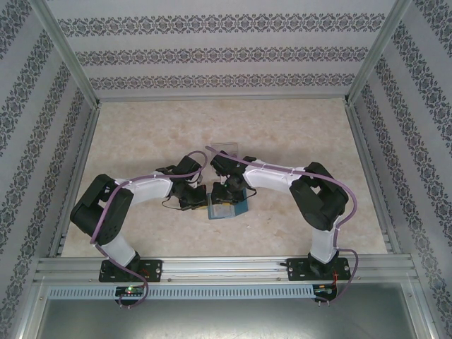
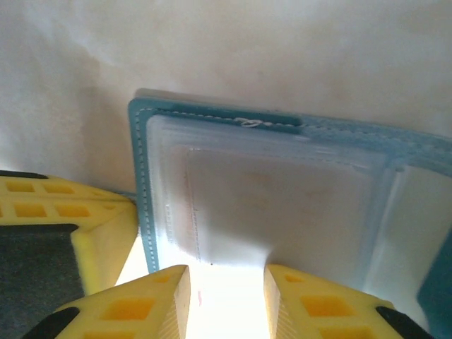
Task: Take the credit cards out of the card holder
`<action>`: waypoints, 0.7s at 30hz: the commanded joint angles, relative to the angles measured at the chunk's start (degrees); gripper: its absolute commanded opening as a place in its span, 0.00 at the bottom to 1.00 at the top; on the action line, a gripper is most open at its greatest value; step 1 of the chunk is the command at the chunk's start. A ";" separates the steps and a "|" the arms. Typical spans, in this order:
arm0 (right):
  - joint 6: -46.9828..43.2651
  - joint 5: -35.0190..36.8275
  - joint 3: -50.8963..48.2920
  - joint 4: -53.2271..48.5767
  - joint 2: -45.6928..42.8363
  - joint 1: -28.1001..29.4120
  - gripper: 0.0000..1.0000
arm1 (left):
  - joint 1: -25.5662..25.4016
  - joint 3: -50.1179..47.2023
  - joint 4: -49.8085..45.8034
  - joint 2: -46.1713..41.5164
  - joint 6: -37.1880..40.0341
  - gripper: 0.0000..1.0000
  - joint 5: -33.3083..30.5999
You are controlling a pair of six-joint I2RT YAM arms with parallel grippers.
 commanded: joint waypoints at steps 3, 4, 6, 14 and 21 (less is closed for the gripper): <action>-2.28 5.23 2.24 -6.54 0.47 0.74 0.35 | 0.47 -1.51 0.87 0.45 1.07 0.03 -0.41; -2.49 5.66 2.39 -7.04 0.47 0.80 0.36 | 0.47 -1.50 0.90 0.38 1.05 0.03 -0.39; -2.87 6.32 2.75 -7.80 0.47 0.74 0.37 | 0.43 -1.49 0.91 0.39 1.11 0.03 -0.34; -3.99 8.55 3.78 -10.37 0.77 1.07 0.42 | 0.57 -1.67 1.07 0.21 0.87 0.03 -0.28; -4.88 9.32 4.05 -11.52 0.83 1.11 0.50 | 0.58 -1.75 1.12 0.03 0.85 0.03 -0.34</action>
